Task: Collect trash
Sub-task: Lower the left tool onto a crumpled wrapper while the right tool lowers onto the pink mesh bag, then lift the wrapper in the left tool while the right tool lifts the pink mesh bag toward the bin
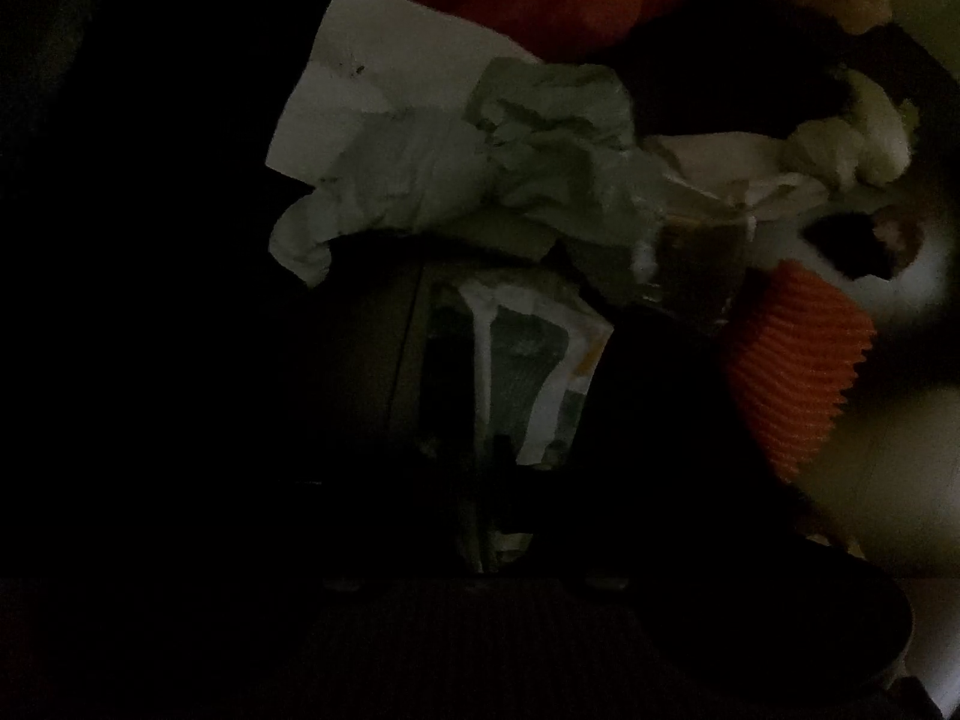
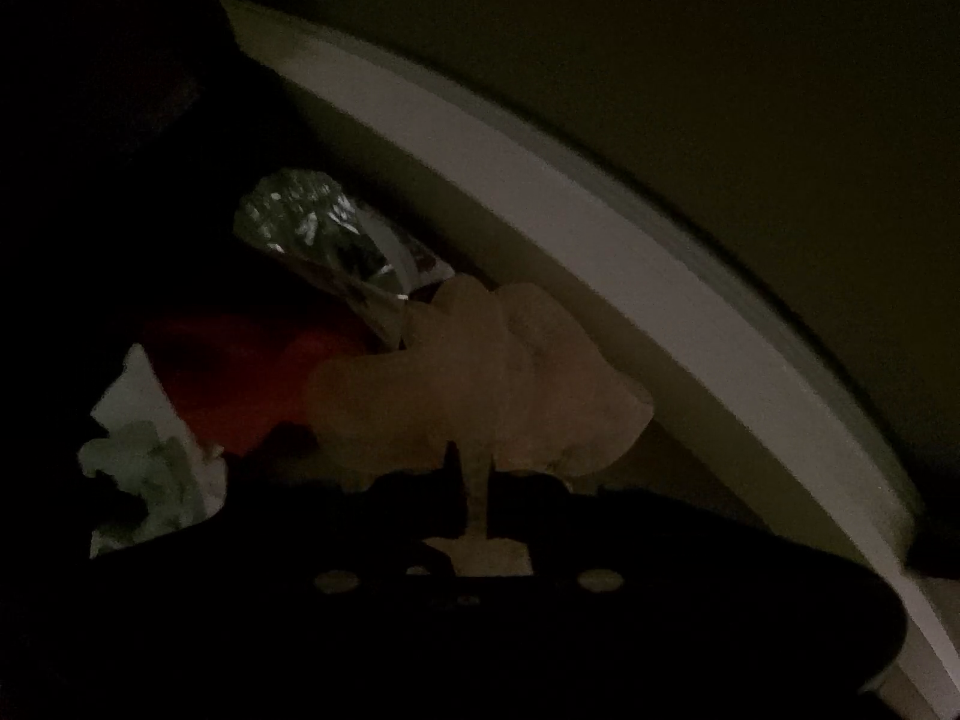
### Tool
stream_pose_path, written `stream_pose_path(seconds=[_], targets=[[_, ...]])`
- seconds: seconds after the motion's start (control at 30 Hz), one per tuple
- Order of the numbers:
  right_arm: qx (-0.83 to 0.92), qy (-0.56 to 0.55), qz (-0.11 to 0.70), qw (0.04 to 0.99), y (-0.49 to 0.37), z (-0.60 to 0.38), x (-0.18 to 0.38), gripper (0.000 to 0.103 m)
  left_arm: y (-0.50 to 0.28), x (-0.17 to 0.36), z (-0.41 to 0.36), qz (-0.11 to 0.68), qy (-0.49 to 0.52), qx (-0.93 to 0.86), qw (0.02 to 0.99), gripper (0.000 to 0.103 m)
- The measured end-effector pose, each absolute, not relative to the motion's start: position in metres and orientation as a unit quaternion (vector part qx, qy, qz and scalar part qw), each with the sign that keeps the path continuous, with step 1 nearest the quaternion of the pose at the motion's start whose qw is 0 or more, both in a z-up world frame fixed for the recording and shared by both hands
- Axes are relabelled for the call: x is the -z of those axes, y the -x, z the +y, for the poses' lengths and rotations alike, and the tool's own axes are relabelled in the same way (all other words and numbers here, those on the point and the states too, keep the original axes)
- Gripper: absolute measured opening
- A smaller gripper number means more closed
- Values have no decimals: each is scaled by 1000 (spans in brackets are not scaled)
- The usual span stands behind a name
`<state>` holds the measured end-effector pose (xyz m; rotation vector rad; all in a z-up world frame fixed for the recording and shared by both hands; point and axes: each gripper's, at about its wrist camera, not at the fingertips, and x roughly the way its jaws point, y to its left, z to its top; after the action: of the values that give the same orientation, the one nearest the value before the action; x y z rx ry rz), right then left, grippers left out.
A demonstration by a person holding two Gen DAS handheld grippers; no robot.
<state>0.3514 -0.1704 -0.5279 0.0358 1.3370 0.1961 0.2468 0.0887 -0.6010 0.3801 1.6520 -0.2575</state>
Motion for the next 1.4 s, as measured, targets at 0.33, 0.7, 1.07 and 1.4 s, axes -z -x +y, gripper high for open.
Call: stream_pose_path(seconds=[0.33, 0.7, 1.07, 1.4], targets=[[-115, -17, 579, 807, -317, -189, 411, 0, -249, 497, 81, 708, -148, 101, 683, 8], [-173, 9, 490, 854, -259, -186, 229, 0, -244, 301, 90, 613, -56, 67, 785, 8], [-243, 76, 389, 885, -196, -148, 78, 0, -199, 132, 124, 507, 10, 26, 861, 8], [-287, 105, 284, 909, -178, -97, -36, 0, -178, 6, 174, 411, 64, -4, 909, 8]])
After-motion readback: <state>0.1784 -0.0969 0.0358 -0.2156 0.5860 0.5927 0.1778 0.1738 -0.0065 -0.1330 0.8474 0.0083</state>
